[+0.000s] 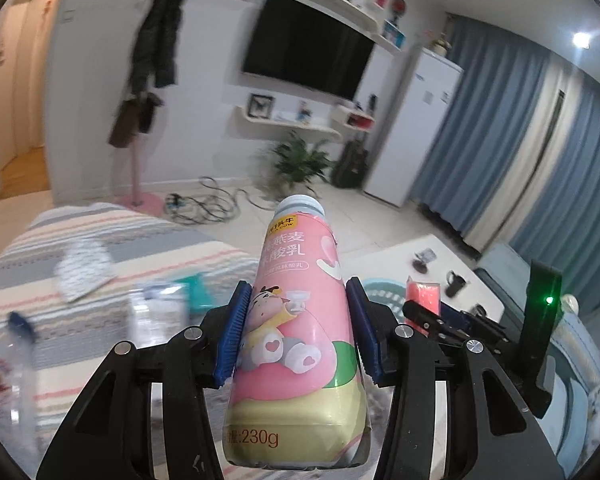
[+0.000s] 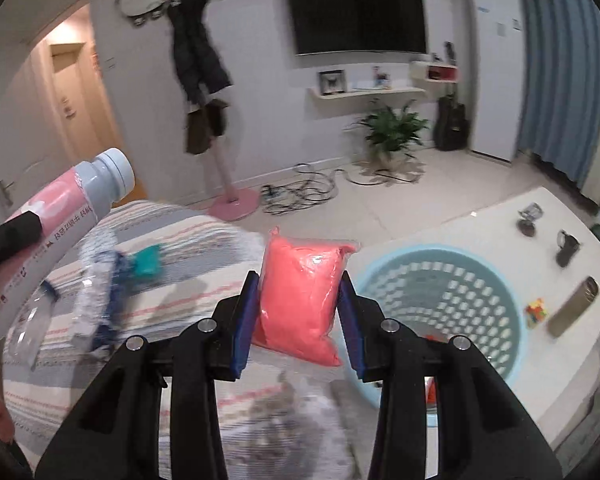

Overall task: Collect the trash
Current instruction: 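Carry bottle and pink packet over the blue basket and open both tools, then grasp the clear milk bottle with the left tool while the right tool grasps the white-blue carton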

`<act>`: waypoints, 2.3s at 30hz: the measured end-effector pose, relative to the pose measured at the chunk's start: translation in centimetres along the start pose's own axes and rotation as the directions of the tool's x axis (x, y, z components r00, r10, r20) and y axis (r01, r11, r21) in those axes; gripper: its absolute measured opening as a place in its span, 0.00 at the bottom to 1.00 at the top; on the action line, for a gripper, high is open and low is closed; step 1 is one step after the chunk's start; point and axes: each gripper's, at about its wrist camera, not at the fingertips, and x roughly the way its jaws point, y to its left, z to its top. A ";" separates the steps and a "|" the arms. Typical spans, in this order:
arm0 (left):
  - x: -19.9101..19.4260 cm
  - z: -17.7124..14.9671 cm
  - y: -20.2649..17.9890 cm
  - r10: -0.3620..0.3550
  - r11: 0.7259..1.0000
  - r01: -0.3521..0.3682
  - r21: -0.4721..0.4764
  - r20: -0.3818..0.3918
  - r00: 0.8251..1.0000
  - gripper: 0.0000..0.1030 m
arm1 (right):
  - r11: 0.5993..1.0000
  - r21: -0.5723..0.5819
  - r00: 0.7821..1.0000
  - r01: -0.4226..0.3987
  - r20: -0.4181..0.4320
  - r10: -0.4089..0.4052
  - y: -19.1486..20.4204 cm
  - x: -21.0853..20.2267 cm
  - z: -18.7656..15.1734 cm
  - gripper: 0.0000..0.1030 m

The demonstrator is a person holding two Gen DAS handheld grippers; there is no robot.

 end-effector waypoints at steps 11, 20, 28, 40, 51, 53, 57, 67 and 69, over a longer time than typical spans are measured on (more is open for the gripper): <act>11.6 -1.2 -9.0 -0.103 0.991 0.114 0.069 -0.139 0.985 0.45 | 0.981 0.151 0.991 0.122 -0.073 -0.112 -11.1 2.9 -2.4 0.35; 18.7 -4.3 -12.8 -0.137 0.984 0.163 0.078 -0.262 0.955 0.46 | 0.968 0.189 0.978 0.167 -0.156 -0.138 -14.7 5.5 -4.1 0.36; 19.1 -5.1 -11.9 -0.150 0.984 0.171 0.050 -0.278 0.949 0.53 | 0.949 0.251 0.971 0.189 -0.190 -0.143 -16.9 6.2 -5.0 0.42; 11.3 -5.0 -7.7 -0.120 0.991 0.128 0.033 -0.181 0.976 0.55 | 0.969 0.220 0.989 0.110 -0.123 -0.084 -12.6 2.8 -3.6 0.42; -1.9 -4.3 -0.6 0.085 0.996 -0.085 0.019 0.036 0.996 0.72 | 0.998 0.033 0.999 -0.053 0.003 0.053 0.4 -1.6 -0.7 0.52; -3.8 -4.5 1.2 0.133 0.991 -0.132 -0.010 0.059 0.989 0.72 | 0.996 0.003 0.996 -0.084 0.006 0.084 2.6 -1.8 -0.6 0.52; -7.8 -5.3 6.3 0.269 0.962 -0.263 -0.075 0.082 0.960 0.74 | 0.989 -0.051 0.991 -0.136 0.009 0.137 7.1 -1.8 -0.8 0.54; -12.7 -8.0 16.5 0.442 0.884 -0.431 -0.183 0.020 0.897 0.81 | 0.967 -0.134 0.974 -0.216 -0.100 0.204 16.6 1.5 -2.7 0.57; -12.6 -8.6 17.7 0.450 0.876 -0.442 -0.191 -0.003 0.893 0.81 | 0.965 -0.138 0.971 -0.223 -0.119 0.208 17.8 2.2 -3.1 0.58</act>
